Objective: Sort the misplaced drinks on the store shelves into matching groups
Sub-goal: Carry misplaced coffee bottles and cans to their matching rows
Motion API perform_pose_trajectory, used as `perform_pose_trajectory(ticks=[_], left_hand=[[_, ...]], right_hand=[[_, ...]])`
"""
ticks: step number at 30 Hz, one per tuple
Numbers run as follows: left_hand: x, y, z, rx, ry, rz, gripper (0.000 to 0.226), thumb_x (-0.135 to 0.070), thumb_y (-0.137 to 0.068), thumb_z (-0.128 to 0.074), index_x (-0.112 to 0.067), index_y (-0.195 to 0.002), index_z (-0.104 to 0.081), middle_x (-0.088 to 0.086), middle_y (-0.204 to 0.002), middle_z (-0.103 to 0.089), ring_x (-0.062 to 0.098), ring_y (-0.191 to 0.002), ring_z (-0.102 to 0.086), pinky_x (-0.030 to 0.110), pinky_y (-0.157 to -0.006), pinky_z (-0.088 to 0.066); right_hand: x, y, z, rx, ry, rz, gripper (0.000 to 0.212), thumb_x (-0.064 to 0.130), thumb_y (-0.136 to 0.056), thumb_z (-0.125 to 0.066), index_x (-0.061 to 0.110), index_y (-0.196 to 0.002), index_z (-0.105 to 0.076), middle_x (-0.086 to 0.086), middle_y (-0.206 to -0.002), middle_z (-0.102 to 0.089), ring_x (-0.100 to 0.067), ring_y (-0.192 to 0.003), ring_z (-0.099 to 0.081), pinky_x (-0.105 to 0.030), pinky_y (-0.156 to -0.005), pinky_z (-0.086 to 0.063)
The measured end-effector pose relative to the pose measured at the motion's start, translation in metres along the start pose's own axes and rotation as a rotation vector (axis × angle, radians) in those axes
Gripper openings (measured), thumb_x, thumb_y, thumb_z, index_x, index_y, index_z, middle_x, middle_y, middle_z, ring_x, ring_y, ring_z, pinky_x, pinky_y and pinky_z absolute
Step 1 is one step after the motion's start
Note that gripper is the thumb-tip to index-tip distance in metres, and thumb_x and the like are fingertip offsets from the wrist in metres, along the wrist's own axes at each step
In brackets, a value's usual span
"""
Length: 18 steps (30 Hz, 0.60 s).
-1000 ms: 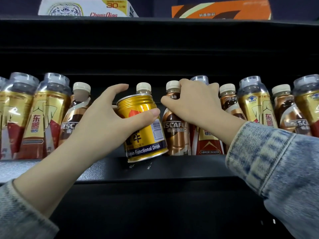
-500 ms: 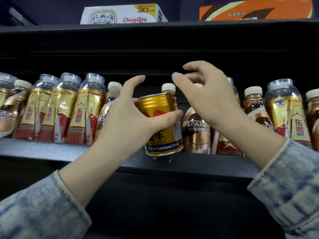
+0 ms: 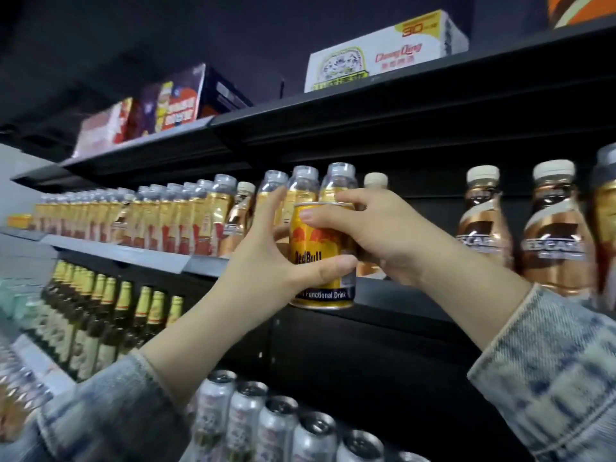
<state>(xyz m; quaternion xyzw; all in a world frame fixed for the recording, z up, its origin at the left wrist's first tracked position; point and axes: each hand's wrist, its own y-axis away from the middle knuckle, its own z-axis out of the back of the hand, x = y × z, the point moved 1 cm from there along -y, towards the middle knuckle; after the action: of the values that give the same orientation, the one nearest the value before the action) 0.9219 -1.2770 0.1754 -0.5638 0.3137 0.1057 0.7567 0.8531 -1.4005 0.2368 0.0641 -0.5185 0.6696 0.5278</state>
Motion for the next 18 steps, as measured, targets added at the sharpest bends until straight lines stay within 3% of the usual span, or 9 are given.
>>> perform_pose_trajectory(ticks=[2,4,6,8,13,16,18], left_hand=[[0.014,0.007,0.027,0.068,0.035,0.180,0.106,-0.064,-0.047,-0.075,-0.037,-0.138,-0.029,-0.007,-0.116,-0.063,0.009,-0.107,-0.060,0.033,-0.096,-0.048],[0.028,0.011,0.056,0.115,0.213,0.407,0.091,-0.055,-0.047,-0.072,-0.023,-0.128,-0.048,-0.001,-0.109,-0.068,0.014,-0.105,-0.062,0.041,-0.101,-0.043],[0.041,0.014,0.089,0.139,0.341,0.546,0.073,-0.047,-0.047,-0.070,-0.019,-0.114,-0.059,0.003,-0.106,-0.070,0.018,-0.103,-0.064,0.044,-0.100,-0.042],[0.056,0.016,0.127,0.142,0.354,0.574,0.066,-0.045,-0.049,-0.070,-0.018,-0.109,-0.062,0.005,-0.109,-0.070,0.019,-0.104,-0.064,0.043,-0.099,-0.043],[0.091,0.016,0.222,0.119,0.206,0.513,0.059,-0.042,-0.051,-0.070,-0.019,-0.104,-0.060,0.003,-0.107,-0.069,0.017,-0.105,-0.062,0.042,-0.102,-0.042],[0.115,0.012,0.274,0.121,0.063,0.453,0.057,-0.043,-0.049,-0.072,-0.025,-0.101,-0.060,-0.003,-0.101,-0.070,0.013,-0.103,-0.063,0.040,-0.100,-0.044],[0.131,0.006,0.305,0.131,0.001,0.441,0.051,-0.045,-0.050,-0.073,-0.028,-0.097,-0.061,-0.005,-0.101,-0.070,0.012,-0.104,-0.062,0.037,-0.097,-0.045]], right_hand=[[0.007,-0.016,-0.029,-0.039,-0.030,0.001,0.076,0.047,-0.047,-0.082,0.012,-0.112,-0.065,-0.007,-0.099,-0.073,-0.022,-0.091,-0.071,-0.045,-0.085,-0.057],[0.015,-0.033,-0.061,-0.052,-0.023,0.010,0.092,0.052,-0.042,-0.079,0.010,-0.121,-0.060,-0.007,-0.104,-0.071,-0.023,-0.093,-0.069,-0.045,-0.087,-0.056],[0.021,-0.050,-0.094,-0.040,-0.046,0.014,0.091,0.052,-0.045,-0.080,0.009,-0.122,-0.059,-0.007,-0.107,-0.070,-0.023,-0.095,-0.068,-0.045,-0.088,-0.055],[0.027,-0.067,-0.131,-0.025,-0.059,0.024,0.090,0.053,-0.047,-0.080,0.008,-0.122,-0.059,-0.008,-0.107,-0.069,-0.024,-0.094,-0.068,-0.046,-0.087,-0.055],[0.043,-0.107,-0.229,-0.042,-0.062,0.071,0.096,0.056,-0.047,-0.079,0.008,-0.127,-0.056,-0.009,-0.113,-0.067,-0.024,-0.099,-0.067,-0.042,-0.087,-0.055],[0.051,-0.132,-0.283,-0.051,-0.096,0.097,0.081,0.052,-0.052,-0.079,0.007,-0.118,-0.062,-0.009,-0.104,-0.070,-0.024,-0.095,-0.068,-0.042,-0.083,-0.057],[0.052,-0.152,-0.314,-0.047,-0.127,0.093,0.078,0.046,-0.061,-0.080,0.008,-0.124,-0.057,-0.009,-0.110,-0.067,-0.024,-0.098,-0.066,-0.043,-0.085,-0.056]])
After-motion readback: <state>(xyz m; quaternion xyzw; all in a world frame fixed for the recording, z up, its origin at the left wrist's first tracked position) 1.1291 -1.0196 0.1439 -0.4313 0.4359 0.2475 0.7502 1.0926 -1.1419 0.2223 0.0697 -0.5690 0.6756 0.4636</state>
